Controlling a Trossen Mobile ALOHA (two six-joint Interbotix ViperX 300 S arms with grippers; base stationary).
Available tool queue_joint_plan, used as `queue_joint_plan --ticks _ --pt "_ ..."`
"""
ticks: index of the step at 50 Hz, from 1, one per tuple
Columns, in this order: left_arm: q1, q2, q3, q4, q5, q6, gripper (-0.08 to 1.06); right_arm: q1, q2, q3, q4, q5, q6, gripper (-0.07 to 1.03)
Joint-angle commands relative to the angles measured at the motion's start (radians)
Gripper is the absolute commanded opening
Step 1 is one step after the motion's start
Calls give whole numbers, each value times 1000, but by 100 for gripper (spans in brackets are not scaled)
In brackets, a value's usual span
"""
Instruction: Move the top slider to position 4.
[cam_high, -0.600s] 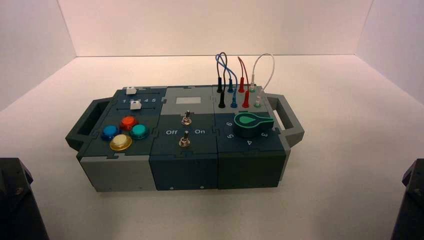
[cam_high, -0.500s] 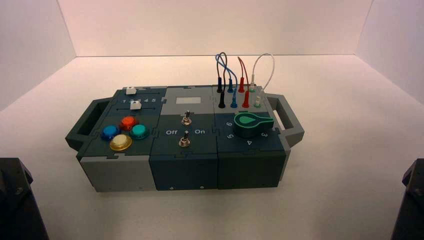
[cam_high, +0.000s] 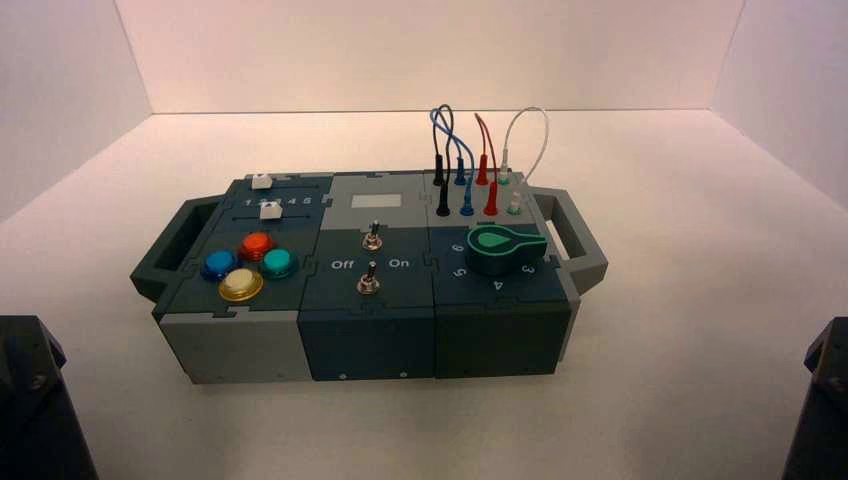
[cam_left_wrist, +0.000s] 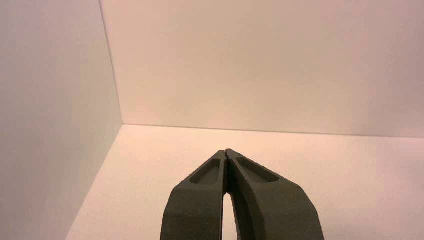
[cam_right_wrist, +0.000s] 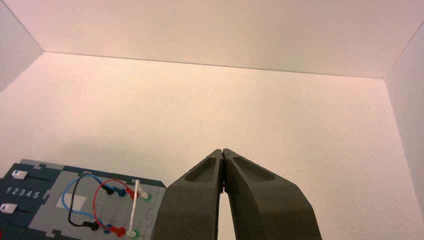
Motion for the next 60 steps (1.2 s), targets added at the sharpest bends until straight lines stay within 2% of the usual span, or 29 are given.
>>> queue_joint_plan --ticks 1,8,12,18,25,31,36,45,60 --pt "-5 43 -29 2 28 3 -3 15 25 -43 9 12 3 -2" --pt "-20 92 -48 2 84 14 -3 32 57 -55 17 38 0 -2" --pt "-37 121 -60 2 114 15 -3 63 83 -64 17 58 -3 -2" --pt "-61 173 -69 3 153 23 -3 144 146 -84 17 89 -14 -2" --pt "-86 221 -81 2 187 25 -3 233 210 -103 17 114 -14 -2" --pt "-106 250 -87 2 213 25 -3 330 247 -121 17 120 -18 -2" --pt "-110 281 -91 2 224 25 -3 383 279 -137 17 123 -18 -2" --pt "-121 344 -100 2 247 25 -3 442 336 -173 18 149 -17 -2" --pt "-158 480 -123 -2 284 21 -3 479 407 -219 18 153 -20 -2"
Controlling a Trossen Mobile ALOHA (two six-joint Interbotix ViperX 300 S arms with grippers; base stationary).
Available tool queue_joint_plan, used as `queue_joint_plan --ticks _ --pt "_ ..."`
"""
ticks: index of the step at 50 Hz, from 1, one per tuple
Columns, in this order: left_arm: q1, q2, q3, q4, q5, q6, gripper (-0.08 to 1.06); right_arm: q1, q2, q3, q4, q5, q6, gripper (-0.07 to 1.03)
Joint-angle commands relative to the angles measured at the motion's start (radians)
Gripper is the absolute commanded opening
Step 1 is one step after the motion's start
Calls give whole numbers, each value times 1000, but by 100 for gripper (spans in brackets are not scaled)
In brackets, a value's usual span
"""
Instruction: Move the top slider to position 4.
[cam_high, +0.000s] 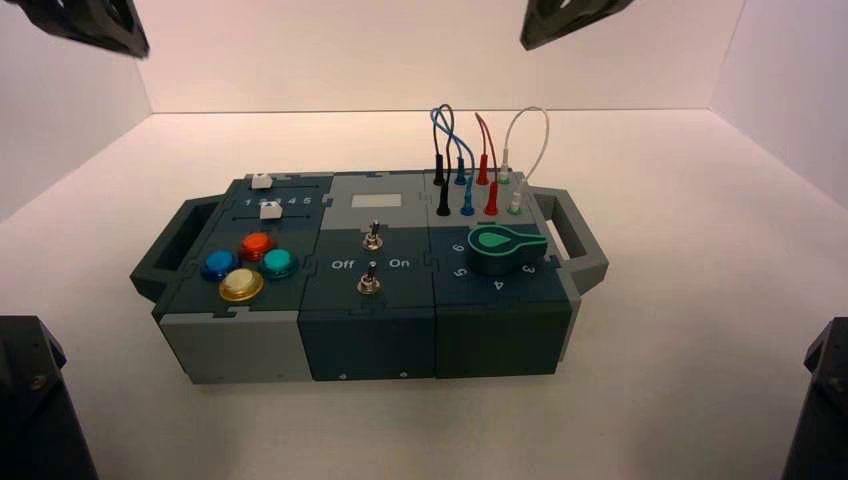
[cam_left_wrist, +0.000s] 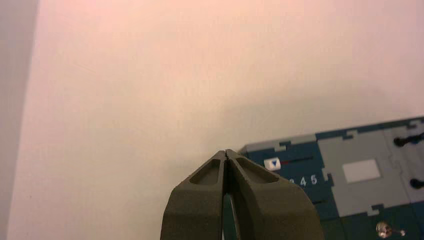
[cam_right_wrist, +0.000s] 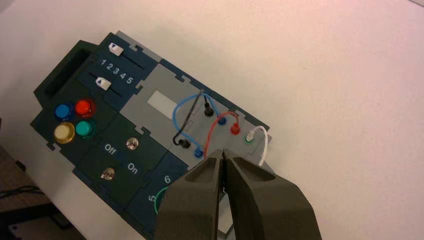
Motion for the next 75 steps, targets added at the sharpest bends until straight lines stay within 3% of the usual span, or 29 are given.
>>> queue_joint_plan --ticks 1,11,26,33,39,60,75 --pt "-21 46 -40 -2 6 0 -3 17 20 -43 3 -3 -3 -2" --pt "-63 135 -64 -5 20 -5 -3 44 71 -67 3 -9 -6 -2" --pt "-100 258 -104 -48 21 -8 -3 43 120 -109 2 -46 -6 -2" --pt "-112 330 -112 -87 23 -8 -3 44 144 -126 3 -61 -6 -2" --pt "-124 371 -121 -97 28 -8 -3 43 146 -126 2 -63 -6 -2" --pt "-130 500 -163 -98 34 -8 -3 43 138 -120 -2 -66 -6 -2" --pt "-130 531 -170 -100 34 -3 -3 43 133 -120 -2 -66 -8 -2"
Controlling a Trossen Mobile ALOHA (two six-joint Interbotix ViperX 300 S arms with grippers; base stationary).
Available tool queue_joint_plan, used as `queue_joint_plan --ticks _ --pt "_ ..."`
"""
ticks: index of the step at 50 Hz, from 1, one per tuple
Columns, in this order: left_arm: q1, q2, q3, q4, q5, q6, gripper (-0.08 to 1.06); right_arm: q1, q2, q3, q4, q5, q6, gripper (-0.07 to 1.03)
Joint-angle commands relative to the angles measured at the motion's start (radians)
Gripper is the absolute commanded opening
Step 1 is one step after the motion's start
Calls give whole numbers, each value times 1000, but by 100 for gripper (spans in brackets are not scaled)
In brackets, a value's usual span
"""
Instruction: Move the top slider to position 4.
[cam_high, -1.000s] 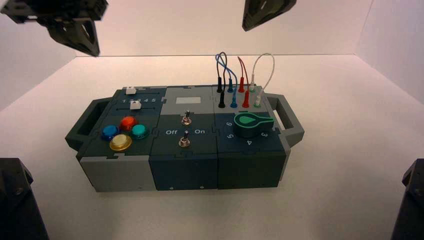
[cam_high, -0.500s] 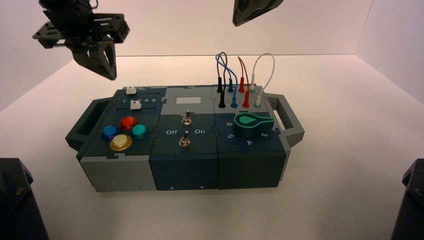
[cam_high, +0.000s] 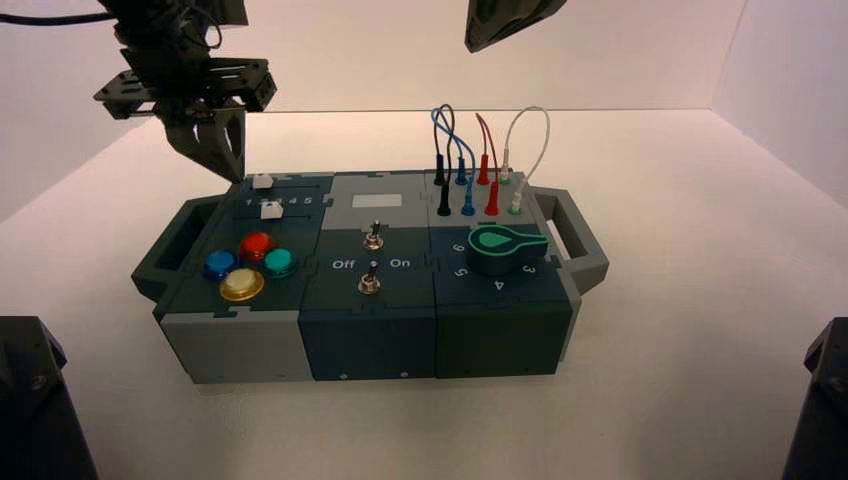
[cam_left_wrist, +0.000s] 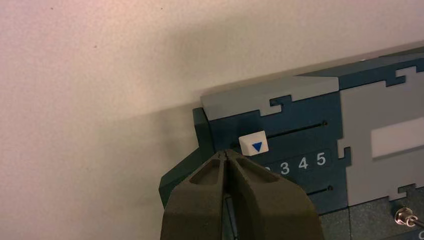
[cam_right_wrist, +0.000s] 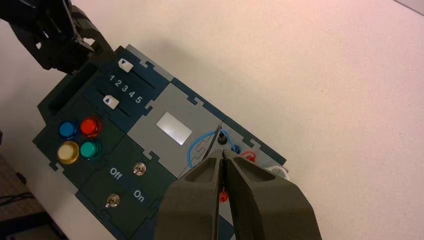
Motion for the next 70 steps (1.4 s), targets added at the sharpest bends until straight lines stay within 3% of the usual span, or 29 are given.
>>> queue_joint_plan --ticks 1,28,70 --pt "-3 -5 -23 -2 -2 3 -3 6 -21 -23 0 -8 -2 -2" --pt "-12 26 -41 -2 -8 3 -3 6 -23 -21 0 -9 -2 -2" --pt "-129 55 -64 -2 -5 0 -3 2 -26 -21 -2 -9 -2 -2"
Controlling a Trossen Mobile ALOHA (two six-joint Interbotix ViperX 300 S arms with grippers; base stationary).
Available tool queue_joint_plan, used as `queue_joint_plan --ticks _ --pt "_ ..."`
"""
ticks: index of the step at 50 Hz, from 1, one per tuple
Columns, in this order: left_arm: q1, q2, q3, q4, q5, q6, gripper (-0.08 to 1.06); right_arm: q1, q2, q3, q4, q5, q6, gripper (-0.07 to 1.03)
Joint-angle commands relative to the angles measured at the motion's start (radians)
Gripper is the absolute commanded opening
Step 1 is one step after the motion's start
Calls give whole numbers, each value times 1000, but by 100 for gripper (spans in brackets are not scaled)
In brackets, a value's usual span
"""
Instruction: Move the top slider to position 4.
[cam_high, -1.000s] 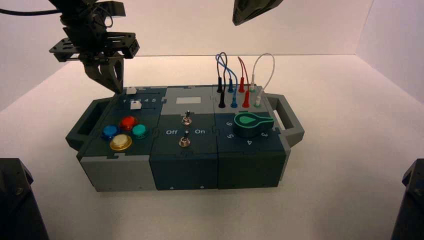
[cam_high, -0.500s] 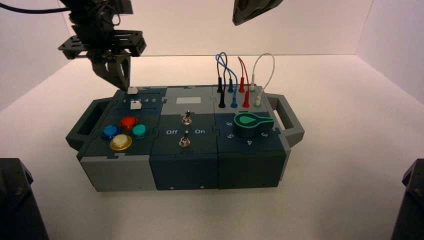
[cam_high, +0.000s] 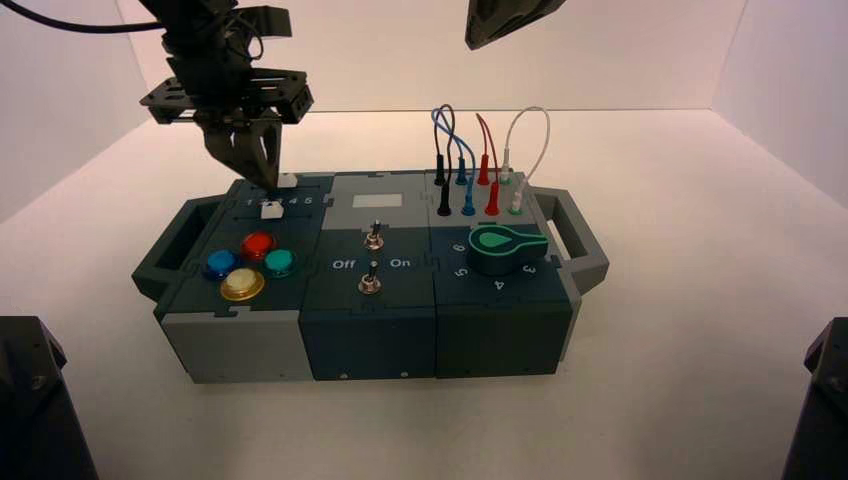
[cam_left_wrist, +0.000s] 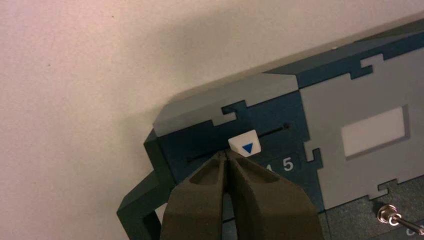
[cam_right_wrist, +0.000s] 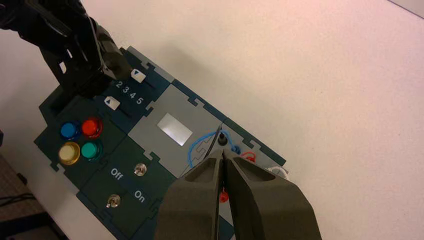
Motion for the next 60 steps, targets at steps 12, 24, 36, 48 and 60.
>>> queue_joint_plan --ticks 12,24,36,48,60 --pt "-18 -17 -21 -2 2 0 -3 2 -21 -21 -2 -9 -3 -2" --pt "-20 -17 -21 -2 2 0 -3 0 -21 -21 -3 -9 -3 -2" --pt "-28 -18 -23 -3 2 2 -3 -2 -21 -21 -3 -9 -3 -2" --pt "-34 -18 -23 -2 3 2 -3 -3 -21 -21 -5 -9 -3 -2" --pt "-37 -20 -25 2 9 5 -3 -6 -21 -21 -6 -9 -3 -2"
